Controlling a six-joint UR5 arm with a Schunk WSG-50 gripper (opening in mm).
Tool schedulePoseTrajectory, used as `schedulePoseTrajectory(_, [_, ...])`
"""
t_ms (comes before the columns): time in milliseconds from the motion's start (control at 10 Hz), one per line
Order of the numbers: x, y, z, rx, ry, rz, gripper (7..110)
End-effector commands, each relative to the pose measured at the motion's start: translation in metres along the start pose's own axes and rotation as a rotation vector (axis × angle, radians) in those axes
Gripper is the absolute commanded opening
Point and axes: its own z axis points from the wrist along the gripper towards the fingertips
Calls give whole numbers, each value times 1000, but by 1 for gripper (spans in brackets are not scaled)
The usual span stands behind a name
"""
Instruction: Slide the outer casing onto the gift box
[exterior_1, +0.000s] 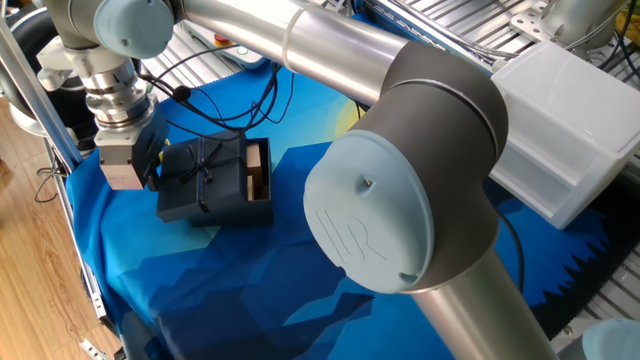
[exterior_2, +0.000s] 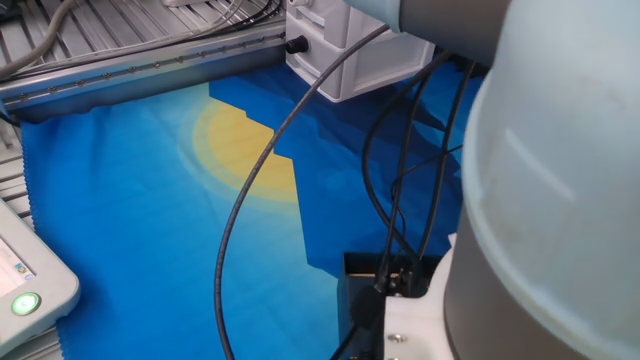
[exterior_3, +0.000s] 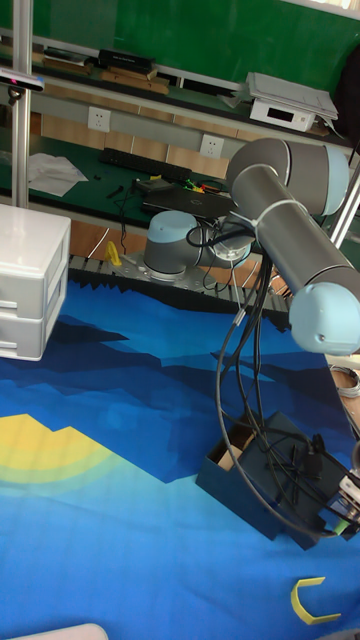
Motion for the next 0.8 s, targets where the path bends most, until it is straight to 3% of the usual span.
schedulePoseTrajectory(0, [4,2,-3,-9,7,2,7])
schedulePoseTrajectory(700, [12,2,-9,-15,18,-6,7])
